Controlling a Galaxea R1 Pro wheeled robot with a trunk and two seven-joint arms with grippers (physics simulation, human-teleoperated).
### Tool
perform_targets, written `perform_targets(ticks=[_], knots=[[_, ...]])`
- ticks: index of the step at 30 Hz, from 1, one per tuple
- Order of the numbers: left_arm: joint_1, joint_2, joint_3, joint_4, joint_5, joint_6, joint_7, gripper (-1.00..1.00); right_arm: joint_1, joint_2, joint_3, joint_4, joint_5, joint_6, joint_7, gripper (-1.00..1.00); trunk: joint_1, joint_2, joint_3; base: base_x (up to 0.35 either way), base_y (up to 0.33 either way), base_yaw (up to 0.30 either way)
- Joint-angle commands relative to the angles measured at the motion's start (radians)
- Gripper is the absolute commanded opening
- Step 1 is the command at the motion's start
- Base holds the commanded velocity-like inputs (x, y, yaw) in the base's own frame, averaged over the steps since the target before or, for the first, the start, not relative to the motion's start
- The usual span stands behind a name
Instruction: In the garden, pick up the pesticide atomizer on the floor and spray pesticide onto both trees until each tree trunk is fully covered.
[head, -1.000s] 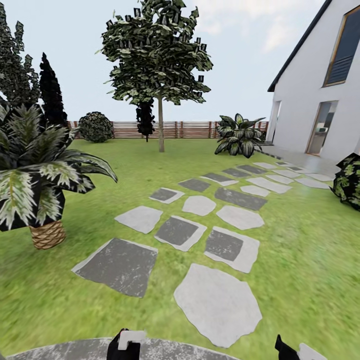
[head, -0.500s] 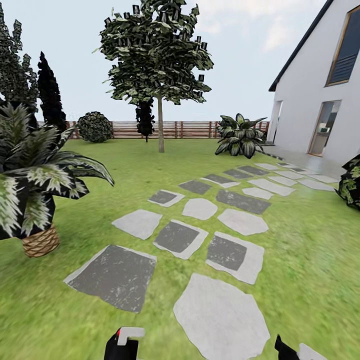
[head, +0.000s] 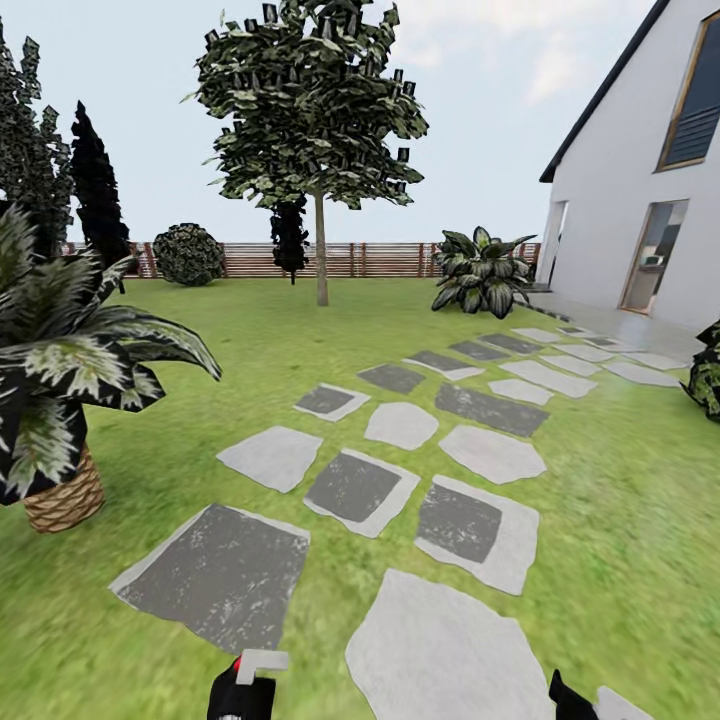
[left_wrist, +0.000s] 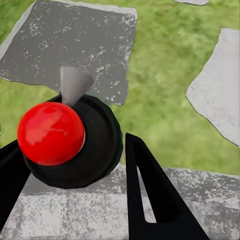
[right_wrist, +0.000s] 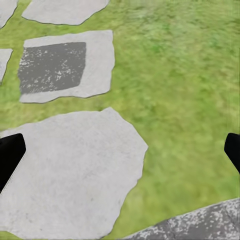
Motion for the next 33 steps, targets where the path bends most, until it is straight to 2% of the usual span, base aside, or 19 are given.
perform_targets(ticks=[1, 7, 17, 26, 33], knots=[[-0.005, 0.001, -0.008, 0.0, 0.003, 0.017, 0.008, -1.0, -0.001, 0.0, 0.002, 0.001, -0.01, -0.005, 0.001, 1.0, 0.001, -0.002, -0.002, 0.34, 0.0, 0.0], [-0.009, 0.0, -0.009, 0.0, 0.005, 0.039, 0.003, -1.0, -0.001, 0.002, 0.002, 0.001, -0.01, -0.005, 0.0, 1.0, 0.001, -0.002, -0.002, 0.34, 0.0, 0.0], [-0.01, -0.001, -0.011, -0.001, 0.006, 0.019, 0.003, -1.0, -0.001, 0.001, 0.002, 0.0, -0.01, -0.005, 0.0, 1.0, 0.001, -0.002, -0.002, 0.34, 0.0, 0.0], [-0.009, 0.0, -0.013, 0.0, 0.004, -0.055, 0.01, -1.0, -0.001, 0.001, 0.002, -0.001, -0.01, -0.005, -0.001, 1.0, 0.001, -0.002, -0.002, 0.34, 0.0, 0.0], [-0.009, 0.001, -0.013, 0.0, 0.004, -0.067, 0.012, -1.0, -0.001, 0.001, 0.002, 0.0, -0.01, -0.005, 0.0, 1.0, 0.001, -0.002, -0.002, 0.34, 0.0, 0.0]])
